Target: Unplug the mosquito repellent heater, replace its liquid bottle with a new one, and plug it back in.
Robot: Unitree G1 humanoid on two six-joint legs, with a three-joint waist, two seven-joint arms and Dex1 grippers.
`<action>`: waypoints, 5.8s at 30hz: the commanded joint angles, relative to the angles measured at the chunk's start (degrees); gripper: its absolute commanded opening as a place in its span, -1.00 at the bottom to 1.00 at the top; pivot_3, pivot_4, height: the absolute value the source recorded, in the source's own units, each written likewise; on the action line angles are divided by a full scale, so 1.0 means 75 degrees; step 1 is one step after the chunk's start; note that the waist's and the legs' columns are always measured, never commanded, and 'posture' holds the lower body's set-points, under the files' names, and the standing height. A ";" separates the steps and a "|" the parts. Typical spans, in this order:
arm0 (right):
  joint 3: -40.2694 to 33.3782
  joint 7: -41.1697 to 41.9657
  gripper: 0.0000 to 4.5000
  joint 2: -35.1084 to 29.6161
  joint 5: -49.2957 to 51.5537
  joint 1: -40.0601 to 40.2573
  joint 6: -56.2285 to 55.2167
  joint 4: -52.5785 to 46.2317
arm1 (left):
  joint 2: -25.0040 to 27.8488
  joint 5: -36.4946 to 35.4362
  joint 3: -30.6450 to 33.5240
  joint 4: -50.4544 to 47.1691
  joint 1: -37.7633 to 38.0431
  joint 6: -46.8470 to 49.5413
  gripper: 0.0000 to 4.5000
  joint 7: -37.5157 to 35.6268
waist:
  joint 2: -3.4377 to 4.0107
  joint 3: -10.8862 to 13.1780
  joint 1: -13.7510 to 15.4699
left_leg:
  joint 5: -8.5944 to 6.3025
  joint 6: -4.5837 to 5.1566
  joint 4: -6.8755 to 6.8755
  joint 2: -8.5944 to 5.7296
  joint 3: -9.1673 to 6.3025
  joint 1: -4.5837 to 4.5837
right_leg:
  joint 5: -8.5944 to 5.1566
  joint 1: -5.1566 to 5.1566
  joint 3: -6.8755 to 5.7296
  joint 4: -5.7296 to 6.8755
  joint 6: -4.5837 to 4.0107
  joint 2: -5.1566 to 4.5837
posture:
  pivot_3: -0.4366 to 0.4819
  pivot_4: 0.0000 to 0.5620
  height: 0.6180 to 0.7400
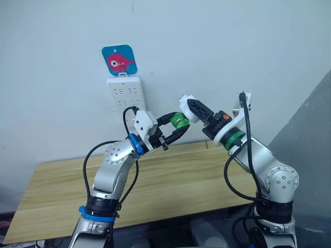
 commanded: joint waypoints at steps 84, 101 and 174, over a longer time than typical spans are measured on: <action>0.1595 0.5087 0.34 -0.4091 0.2445 -0.1373 0.3613 0.2789 | 0.1938 0.0097 -0.0469 0.0288 0.0567 -0.3032 0.01 -0.3326 | -0.0036 0.0340 0.0588 | -0.0002 0.0003 0.0002 0.0026 0.0038 0.0000 | -0.0001 -0.0003 0.0044 -0.0026 -0.0005 0.0031 | -0.45 -0.67 0.21; 0.1388 0.7501 0.34 -0.4320 0.0092 -0.1256 0.3684 0.1246 | 0.3674 -0.1832 -0.0948 0.0425 -0.1142 0.3541 0.32 -0.4417 | -0.0033 0.0358 0.0569 | -0.0002 0.0003 -0.0004 0.0032 0.0016 -0.0004 | -0.0003 -0.0010 0.0020 -0.0025 -0.0006 0.0042 | -0.48 -0.66 0.21; 0.0846 0.7616 0.34 -0.4701 -0.0079 -0.0601 0.3545 0.0963 | 0.3337 -0.1487 -0.0105 -0.0456 -0.0463 0.1745 0.92 -0.3498 | -0.0046 0.0381 0.0587 | -0.0002 0.0003 0.0002 0.0033 0.0025 -0.0007 | -0.0003 -0.0012 0.0033 -0.0025 -0.0011 0.0042 | -0.48 -0.67 0.21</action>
